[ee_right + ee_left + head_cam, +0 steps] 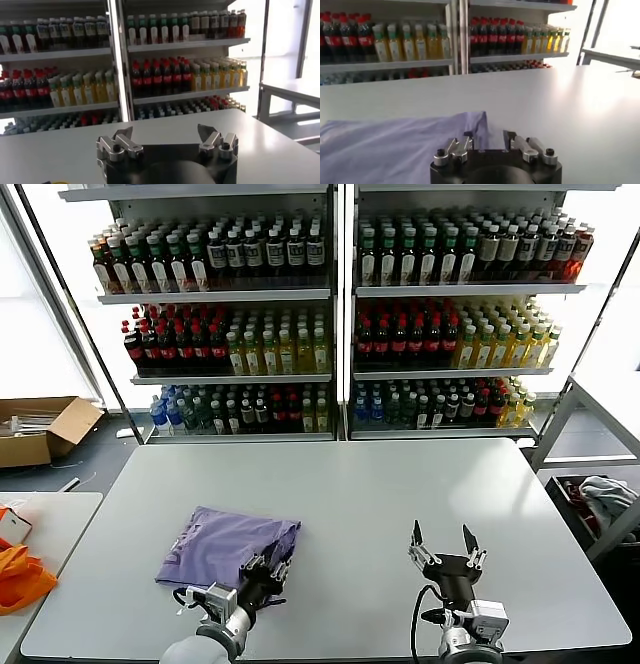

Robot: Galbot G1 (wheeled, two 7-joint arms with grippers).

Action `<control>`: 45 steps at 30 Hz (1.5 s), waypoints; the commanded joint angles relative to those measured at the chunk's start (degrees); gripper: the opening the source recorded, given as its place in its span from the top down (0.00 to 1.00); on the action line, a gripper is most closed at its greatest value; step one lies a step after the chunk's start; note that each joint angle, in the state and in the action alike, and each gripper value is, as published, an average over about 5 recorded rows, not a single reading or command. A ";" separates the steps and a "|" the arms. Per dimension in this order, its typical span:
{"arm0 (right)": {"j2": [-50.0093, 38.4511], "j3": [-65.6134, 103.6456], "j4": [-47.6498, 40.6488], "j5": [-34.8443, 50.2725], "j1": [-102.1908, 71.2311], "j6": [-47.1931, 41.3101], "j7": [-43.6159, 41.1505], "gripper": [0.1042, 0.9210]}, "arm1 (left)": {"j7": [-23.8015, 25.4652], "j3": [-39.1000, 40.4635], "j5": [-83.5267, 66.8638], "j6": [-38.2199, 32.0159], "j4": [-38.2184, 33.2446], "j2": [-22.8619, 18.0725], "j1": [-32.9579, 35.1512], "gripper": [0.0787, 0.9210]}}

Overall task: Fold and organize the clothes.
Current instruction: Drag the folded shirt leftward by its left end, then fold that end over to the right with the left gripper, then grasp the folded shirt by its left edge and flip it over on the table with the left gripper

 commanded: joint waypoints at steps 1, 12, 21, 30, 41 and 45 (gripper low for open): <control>-0.07 -0.02 -0.33 0.16 0.35 0.18 -0.02 0.12 | -1.26 2.37 -17.52 0.19 -10.70 -0.12 6.49 0.52; -1.22 -0.88 -1.07 1.32 2.01 -0.41 0.95 0.12 | -6.69 -17.99 -7.73 -3.67 -8.25 8.55 -0.19 0.16; -2.09 -1.75 -1.90 1.93 3.47 -1.11 0.85 0.12 | -5.25 -21.47 -0.33 -6.32 7.54 11.92 -1.60 0.12; -1.83 -2.07 -1.61 1.84 2.93 -0.97 0.85 0.12 | -2.60 -20.43 -9.48 -3.43 9.76 11.01 -1.71 0.12; -1.21 -1.98 -1.08 0.86 1.00 -0.51 0.83 0.12 | 0.73 -19.47 -16.34 -3.35 13.43 10.81 -3.47 0.12; -0.98 -1.97 -0.89 0.42 0.50 -0.41 0.80 0.12 | 1.65 -19.13 -16.65 -3.50 15.35 10.83 -4.11 0.12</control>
